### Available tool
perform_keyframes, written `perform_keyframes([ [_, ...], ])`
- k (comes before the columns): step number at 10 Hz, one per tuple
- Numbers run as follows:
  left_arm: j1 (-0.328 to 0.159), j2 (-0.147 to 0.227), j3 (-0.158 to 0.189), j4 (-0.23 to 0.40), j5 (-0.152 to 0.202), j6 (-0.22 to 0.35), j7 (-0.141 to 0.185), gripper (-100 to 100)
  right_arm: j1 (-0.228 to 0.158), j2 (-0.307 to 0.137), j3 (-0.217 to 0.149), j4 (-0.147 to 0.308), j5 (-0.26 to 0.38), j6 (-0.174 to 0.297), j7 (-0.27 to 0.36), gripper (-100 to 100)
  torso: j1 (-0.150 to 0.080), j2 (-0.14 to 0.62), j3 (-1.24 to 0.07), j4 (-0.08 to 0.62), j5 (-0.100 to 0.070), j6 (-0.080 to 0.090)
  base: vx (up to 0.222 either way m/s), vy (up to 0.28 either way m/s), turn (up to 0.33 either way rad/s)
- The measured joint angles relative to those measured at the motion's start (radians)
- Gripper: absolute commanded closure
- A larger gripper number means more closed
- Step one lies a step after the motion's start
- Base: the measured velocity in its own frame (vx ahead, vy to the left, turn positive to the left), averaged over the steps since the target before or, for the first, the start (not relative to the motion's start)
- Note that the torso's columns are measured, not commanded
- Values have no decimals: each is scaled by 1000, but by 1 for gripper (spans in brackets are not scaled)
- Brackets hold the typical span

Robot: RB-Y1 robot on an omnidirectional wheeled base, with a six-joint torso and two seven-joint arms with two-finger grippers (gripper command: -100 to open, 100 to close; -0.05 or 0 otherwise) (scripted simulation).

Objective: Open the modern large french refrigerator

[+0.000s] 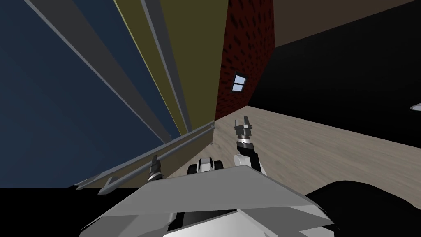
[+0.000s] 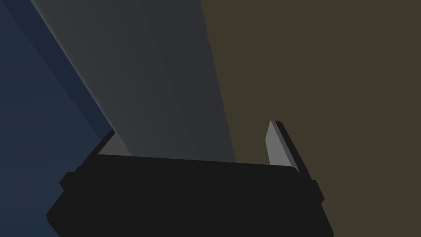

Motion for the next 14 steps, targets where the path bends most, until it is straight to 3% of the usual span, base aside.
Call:
perform_keyframes([
  [1, -1, 1, 2, 4, 2, -2, 0, 100, 0, 0, 0, 0, 0, 0, 0, 0, 1, 0, 0, 0, 0, -1, 30, 14, 234],
  [2, -9, 0, -7, 13, -7, -13, 2, 100, 0, 0, 0, 0, 0, 0, 0, 0, 5, -2, -1, -3, 2, -5, 54, 13, 96],
  [4, 23, -21, -28, -43, -28, 1, 3, 100, 1, 0, 0, 0, 0, 0, 0, 0, 6, -2, -1, -4, 3, -5, 94, 49, 297],
  [7, 94, -75, -101, -147, -106, 3, 7, 100, 1, 0, 0, 0, 0, 0, 0, 0, 10, 1, 1, -5, 5, -8, 130, 61, 392],
  [8, 83, -82, -118, -112, -128, -29, 7, 100, 1, 0, 0, 0, 0, 0, 0, 0, 10, -2, 1, -6, 7, -5, 102, 41, 173],
  [11, 126, -104, -151, -175, -161, -23, 14, 100, 0, 0, 0, 0, 0, 0, 0, 0, 10, 1, 2, -7, 6, -8, 58, 30, 221],
  [14, 210, -160, -220, -278, -236, -15, 18, 100, 1, 0, 0, 0, 0, 0, 0, 0, 7, -4, -1, -6, 5, -3, 103, 31, 284],
])
